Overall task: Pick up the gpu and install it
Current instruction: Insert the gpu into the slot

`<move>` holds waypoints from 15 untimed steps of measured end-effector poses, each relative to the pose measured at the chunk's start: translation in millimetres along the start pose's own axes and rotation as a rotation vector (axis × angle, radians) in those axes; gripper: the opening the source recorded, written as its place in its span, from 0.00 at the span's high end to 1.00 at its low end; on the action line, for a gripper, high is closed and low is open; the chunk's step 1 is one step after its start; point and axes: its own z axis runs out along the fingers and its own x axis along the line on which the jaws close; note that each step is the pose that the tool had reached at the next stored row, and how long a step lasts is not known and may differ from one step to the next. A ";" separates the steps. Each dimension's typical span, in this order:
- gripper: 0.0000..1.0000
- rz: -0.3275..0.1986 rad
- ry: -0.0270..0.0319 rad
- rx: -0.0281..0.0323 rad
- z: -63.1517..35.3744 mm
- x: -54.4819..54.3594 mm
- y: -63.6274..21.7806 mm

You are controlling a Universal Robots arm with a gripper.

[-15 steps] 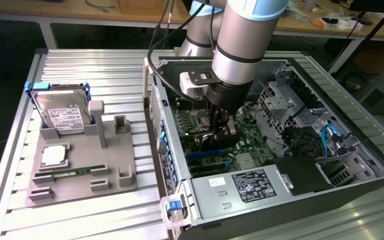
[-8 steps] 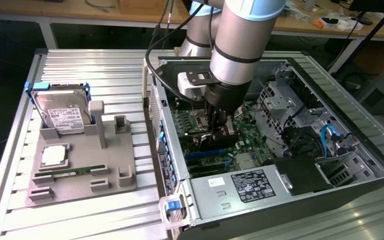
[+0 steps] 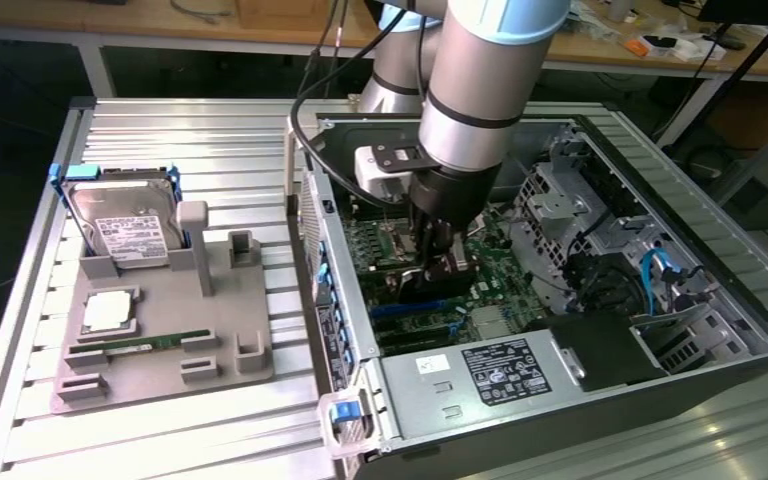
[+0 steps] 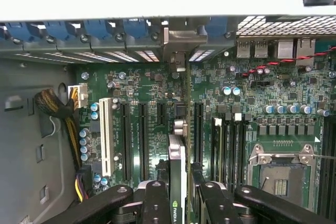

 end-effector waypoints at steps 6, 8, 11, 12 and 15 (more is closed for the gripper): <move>0.73 0.000 -0.0006 -0.0001 5.5 -0.2 0.2; 0.73 0.000 -0.0007 -0.0001 6.4 -0.2 0.2; 0.73 0.000 -0.0007 -0.0002 6.7 -0.3 0.2; 0.73 0.000 -0.0007 -0.0002 6.8 -0.3 0.2; 0.73 0.000 -0.0008 -0.0001 7.1 -0.3 0.5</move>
